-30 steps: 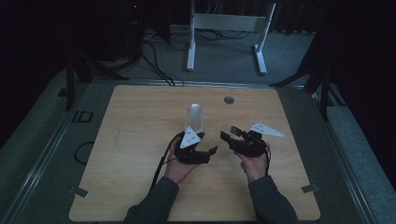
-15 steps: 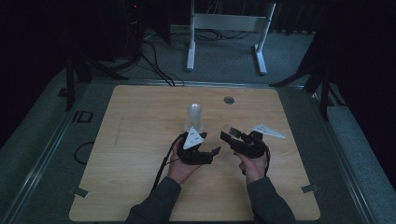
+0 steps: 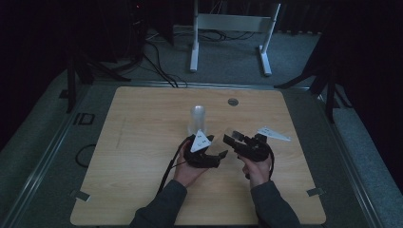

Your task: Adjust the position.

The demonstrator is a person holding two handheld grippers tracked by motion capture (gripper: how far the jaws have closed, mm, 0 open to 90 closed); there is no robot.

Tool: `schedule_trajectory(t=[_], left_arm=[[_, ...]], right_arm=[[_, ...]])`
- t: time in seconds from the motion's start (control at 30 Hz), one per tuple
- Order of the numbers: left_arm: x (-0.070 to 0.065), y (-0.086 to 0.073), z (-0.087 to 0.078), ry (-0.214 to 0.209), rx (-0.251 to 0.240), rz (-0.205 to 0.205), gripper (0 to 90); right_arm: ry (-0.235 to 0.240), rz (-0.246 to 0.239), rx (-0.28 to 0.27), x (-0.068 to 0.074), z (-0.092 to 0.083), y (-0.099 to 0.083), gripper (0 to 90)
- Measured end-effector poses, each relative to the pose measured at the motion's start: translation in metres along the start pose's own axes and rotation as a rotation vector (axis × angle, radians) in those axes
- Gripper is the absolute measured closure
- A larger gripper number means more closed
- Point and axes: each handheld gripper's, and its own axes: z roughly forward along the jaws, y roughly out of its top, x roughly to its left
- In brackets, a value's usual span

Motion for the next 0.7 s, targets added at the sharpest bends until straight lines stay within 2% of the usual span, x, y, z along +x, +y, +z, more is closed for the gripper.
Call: schedule_trajectory(t=[0.23, 0.43, 0.7], left_arm=[[-0.0004, -0.0006, 0.0029, -0.01, 0.001, 0.001, 24.3], [0.0003, -0.0018, 0.0045, -0.017, -0.003, -0.004, 23.5], [0.0005, -0.004, 0.0073, -0.015, -0.003, -0.006, 23.2]], right_arm=[[0.02, 0.026, -0.007, 0.0001, 0.0005, 0.0001, 40.5], [0.033, 0.025, -0.001, 0.0015, 0.0018, -0.0011, 40.6], [0.066, 0.079, -0.011, -0.0022, 0.0017, -0.0018, 40.8]])
